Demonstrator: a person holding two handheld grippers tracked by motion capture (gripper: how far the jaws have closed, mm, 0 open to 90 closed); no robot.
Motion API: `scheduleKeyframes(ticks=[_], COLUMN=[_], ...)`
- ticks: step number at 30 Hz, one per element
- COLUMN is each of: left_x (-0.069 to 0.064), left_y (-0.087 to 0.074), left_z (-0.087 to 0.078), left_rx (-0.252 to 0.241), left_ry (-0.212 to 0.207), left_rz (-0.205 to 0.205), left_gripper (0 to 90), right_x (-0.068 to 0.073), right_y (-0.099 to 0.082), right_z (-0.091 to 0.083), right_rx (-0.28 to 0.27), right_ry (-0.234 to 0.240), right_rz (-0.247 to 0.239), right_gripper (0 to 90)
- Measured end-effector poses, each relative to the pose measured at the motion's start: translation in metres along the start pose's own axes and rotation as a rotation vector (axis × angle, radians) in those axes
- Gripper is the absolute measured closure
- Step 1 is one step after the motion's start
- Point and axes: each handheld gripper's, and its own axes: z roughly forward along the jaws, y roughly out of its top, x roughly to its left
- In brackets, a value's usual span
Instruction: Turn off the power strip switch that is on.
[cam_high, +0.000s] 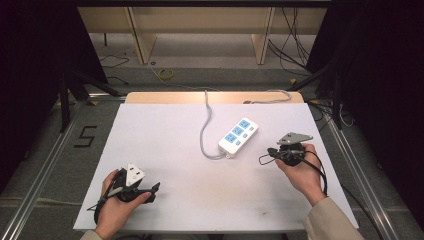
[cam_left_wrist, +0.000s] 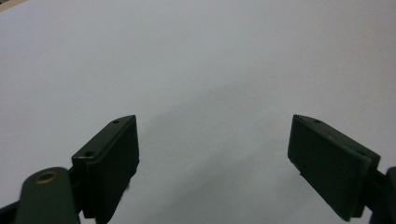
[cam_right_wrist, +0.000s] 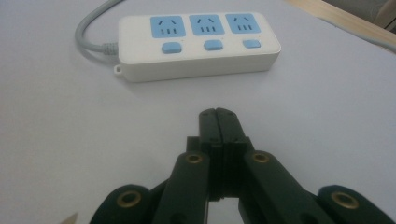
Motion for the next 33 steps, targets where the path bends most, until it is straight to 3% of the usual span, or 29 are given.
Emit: scheduleKeyframes(ticks=[33], left_x=[0.0], left_y=[0.0], left_z=[0.0], left_rx=[-0.003], left_ry=[0.005], left_rz=[0.004], left_gripper=[16.5], right_x=[-0.012], right_y=[0.018], right_z=[0.018], right_rx=[0.024], right_ry=[-0.021], right_rz=[0.01], right_gripper=[90.0])
